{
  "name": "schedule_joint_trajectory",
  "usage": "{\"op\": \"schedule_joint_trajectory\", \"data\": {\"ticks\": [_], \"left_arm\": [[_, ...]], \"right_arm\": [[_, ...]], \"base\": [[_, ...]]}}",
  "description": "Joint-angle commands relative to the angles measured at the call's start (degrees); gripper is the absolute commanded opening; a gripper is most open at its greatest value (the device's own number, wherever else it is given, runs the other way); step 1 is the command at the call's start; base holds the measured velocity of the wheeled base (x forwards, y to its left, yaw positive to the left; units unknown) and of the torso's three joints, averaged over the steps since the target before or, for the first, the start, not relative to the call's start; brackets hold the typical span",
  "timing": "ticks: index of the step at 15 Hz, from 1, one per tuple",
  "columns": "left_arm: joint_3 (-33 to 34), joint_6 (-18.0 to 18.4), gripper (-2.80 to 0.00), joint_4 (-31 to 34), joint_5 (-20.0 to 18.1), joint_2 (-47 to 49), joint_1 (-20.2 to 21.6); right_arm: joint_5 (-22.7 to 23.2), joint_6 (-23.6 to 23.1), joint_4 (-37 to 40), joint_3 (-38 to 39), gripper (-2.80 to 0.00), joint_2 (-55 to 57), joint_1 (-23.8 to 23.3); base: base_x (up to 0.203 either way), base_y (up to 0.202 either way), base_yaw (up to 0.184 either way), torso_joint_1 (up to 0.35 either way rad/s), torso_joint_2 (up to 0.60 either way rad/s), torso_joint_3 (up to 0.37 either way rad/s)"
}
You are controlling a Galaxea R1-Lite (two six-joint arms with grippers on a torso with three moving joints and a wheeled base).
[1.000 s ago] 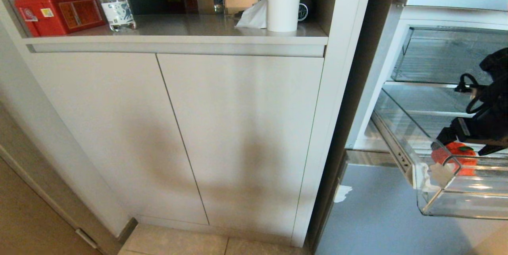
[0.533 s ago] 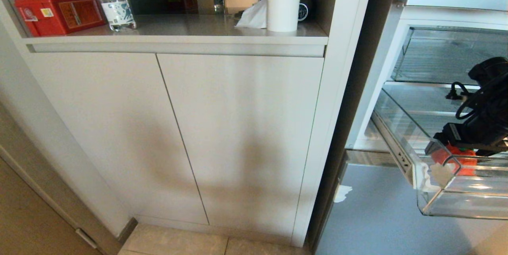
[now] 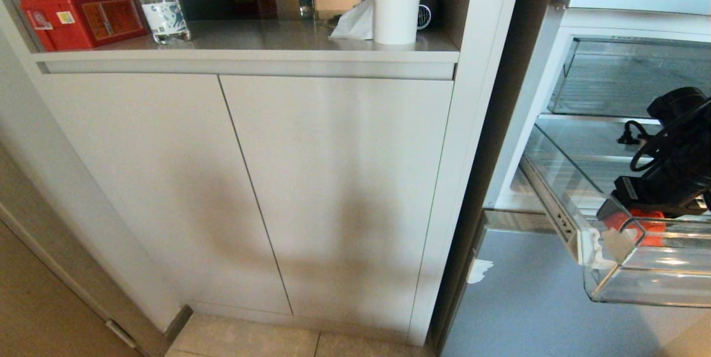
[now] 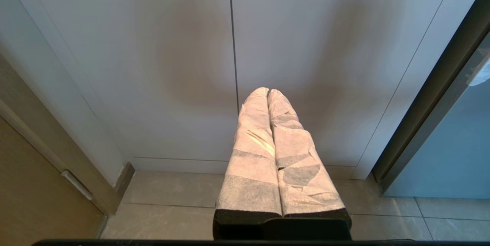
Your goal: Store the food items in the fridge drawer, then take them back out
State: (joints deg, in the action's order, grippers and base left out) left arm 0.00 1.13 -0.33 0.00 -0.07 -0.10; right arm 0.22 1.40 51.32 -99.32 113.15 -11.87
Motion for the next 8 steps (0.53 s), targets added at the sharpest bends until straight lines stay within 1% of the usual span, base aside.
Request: {"op": "schedule_joint_trajectory", "data": {"ticks": [1, 4, 8], "left_arm": [[0.1, 0.0, -2.80, 0.0, 0.0, 0.0, 0.0], [0.1, 0.0, -2.80, 0.0, 0.0, 0.0, 0.0], [0.1, 0.0, -2.80, 0.0, 0.0, 0.0, 0.0]], "right_arm": [[0.0, 0.1, 0.4, 0.1, -2.80, 0.1, 0.0], [0.1, 0.1, 0.4, 0.2, -2.80, -1.9, -0.1], [0.7, 0.0, 0.4, 1.0, -2.80, -10.7, 0.1]], "base": [[0.000, 0.000, 0.000, 0.000, 0.00, 0.000], [0.000, 0.000, 0.000, 0.000, 0.00, 0.000], [0.000, 0.000, 0.000, 0.000, 0.00, 0.000]]}}
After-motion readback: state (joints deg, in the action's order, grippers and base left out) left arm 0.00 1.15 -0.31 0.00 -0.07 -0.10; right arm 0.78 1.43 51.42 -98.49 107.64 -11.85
